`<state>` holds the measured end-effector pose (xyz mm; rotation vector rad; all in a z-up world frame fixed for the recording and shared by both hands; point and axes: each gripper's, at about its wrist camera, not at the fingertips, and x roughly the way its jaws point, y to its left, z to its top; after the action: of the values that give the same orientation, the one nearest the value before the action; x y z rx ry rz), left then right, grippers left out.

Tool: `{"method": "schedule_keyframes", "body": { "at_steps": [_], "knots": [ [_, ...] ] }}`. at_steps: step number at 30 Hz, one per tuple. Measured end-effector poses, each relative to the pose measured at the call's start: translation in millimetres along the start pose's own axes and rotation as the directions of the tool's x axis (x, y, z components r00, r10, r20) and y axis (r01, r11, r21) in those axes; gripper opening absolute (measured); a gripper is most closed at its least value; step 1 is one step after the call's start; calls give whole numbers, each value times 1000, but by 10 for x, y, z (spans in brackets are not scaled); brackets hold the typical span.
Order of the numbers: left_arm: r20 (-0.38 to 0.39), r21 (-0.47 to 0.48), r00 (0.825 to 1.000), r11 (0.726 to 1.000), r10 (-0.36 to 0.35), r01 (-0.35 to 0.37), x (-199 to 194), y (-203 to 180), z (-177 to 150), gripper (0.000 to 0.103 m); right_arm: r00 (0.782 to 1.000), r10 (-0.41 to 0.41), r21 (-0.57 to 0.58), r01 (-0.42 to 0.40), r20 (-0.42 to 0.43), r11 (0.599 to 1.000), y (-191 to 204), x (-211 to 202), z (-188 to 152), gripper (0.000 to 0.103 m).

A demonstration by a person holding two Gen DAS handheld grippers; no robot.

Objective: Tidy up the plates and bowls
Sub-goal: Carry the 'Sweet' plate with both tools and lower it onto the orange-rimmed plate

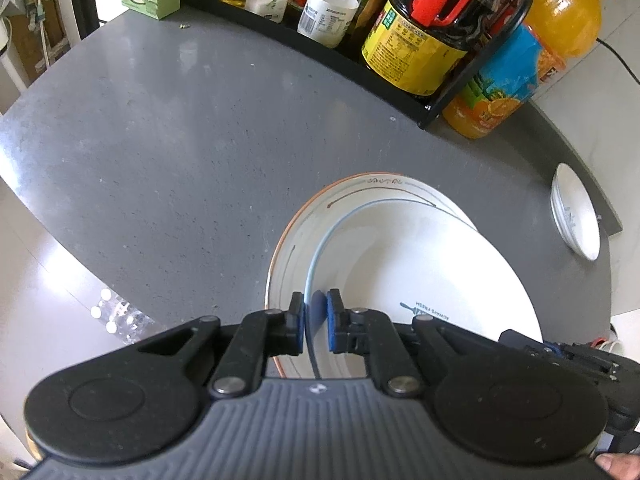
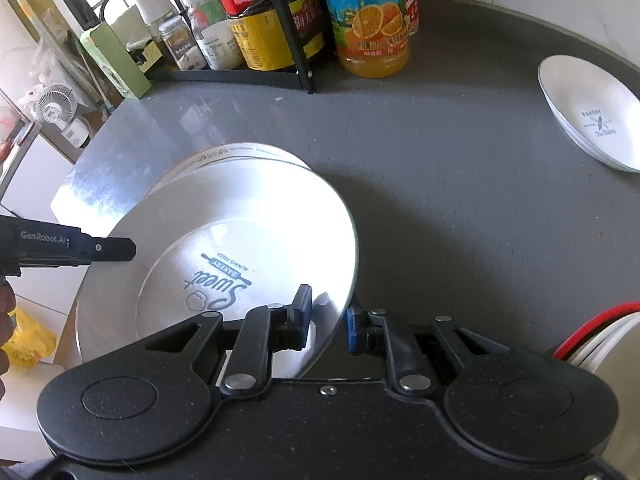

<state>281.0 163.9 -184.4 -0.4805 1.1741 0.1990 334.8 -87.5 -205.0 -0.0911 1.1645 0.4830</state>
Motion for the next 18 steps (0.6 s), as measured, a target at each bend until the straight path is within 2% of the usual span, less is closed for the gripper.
{"method": "schedule_keyframes", "body": {
  "at_steps": [6,13,18],
  "knots": [
    [-4,19,999,999,37,-37,54,-20,-21,12,1000,-7,-16,7,-18,1000,39,41,1,20],
    [26,28,998,997,65,-66,74,-36,-16,13,999,-3,-15,3,-42,1000,62,70,-18,21],
    [43,36,997,997,68,-70,92,-35,-21,13,1000,-21,-41,21,-20,999,102,7,-25,22]
  ]
}}
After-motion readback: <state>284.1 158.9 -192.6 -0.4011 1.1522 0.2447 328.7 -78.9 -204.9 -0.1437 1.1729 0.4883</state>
